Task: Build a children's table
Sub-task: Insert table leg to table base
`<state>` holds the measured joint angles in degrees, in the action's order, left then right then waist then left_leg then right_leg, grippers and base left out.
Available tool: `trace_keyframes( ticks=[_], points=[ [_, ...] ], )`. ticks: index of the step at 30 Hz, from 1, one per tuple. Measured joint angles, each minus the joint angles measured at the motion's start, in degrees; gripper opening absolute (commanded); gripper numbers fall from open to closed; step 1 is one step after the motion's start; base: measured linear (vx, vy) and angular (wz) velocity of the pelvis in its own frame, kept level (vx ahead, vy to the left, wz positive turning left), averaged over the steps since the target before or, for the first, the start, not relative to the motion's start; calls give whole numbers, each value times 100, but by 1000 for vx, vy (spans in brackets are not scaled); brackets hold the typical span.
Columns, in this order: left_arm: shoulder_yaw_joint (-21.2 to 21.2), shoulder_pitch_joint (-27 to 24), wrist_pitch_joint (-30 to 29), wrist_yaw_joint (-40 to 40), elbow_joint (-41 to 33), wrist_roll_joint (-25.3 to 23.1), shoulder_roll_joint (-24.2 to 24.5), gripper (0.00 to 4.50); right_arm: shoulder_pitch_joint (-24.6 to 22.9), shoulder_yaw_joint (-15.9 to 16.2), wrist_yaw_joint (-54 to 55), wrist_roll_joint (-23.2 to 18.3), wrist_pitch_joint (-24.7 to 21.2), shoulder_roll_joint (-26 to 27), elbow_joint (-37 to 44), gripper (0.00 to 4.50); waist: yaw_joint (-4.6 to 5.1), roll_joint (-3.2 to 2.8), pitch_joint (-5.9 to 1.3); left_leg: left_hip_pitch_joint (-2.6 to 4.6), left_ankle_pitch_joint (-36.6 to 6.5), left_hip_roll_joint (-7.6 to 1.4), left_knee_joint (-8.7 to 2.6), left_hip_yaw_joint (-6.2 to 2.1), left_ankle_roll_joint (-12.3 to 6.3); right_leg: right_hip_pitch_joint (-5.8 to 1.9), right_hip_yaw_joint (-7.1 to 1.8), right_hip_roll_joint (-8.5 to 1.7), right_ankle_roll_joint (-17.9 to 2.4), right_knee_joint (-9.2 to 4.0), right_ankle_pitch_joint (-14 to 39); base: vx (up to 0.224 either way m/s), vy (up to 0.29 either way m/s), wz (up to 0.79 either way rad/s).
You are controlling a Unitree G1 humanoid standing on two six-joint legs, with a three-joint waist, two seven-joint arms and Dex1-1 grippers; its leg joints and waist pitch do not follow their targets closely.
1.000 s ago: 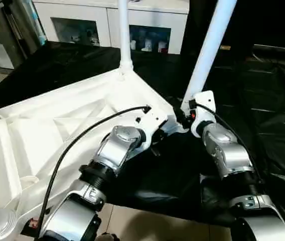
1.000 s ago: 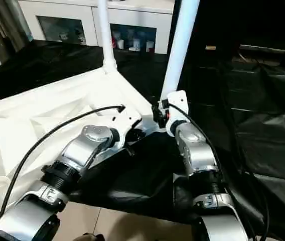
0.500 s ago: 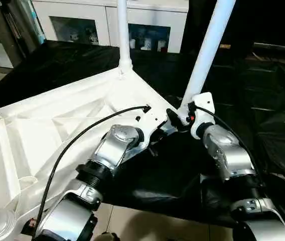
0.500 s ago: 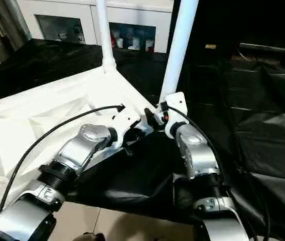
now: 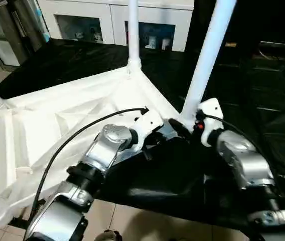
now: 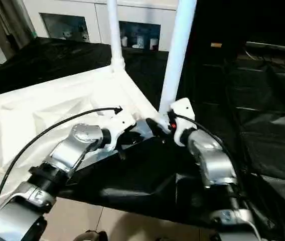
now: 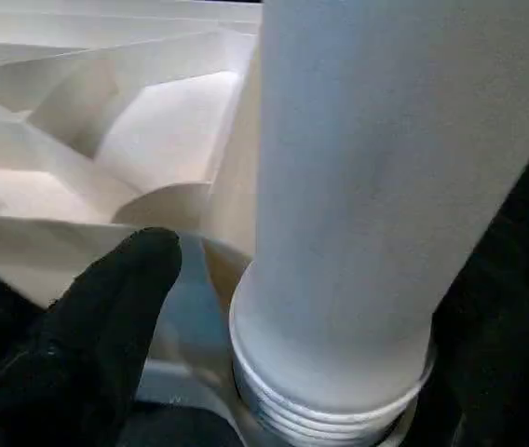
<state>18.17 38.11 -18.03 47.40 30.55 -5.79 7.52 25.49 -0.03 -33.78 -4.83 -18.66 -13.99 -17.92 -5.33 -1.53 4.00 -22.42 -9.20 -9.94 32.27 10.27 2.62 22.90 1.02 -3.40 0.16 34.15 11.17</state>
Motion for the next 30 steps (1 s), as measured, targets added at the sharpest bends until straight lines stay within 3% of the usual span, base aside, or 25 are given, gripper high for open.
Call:
trace_keyframes(
  ticks=[9, 30],
  points=[
    [26, -161, 337, 666, -98, 173, 260, 0, -441, -2, -816, -427, -351, -526, 612, 440, -95, -38, -4, -5, 14, -1, 18, 0, -23, 0, 0, 0, 0, 8, 0, 0, 0, 0],
    [103, -339, 845, 1758, -210, 367, 686, 0, -800, 183, -1556, -591, -296, -1092, 1003, 440, -264, -63, -3, -8, 3, -5, 70, 0, -3, 15, 1, -9, 0, 89, 0, 0, 0, 0]
  ],
)
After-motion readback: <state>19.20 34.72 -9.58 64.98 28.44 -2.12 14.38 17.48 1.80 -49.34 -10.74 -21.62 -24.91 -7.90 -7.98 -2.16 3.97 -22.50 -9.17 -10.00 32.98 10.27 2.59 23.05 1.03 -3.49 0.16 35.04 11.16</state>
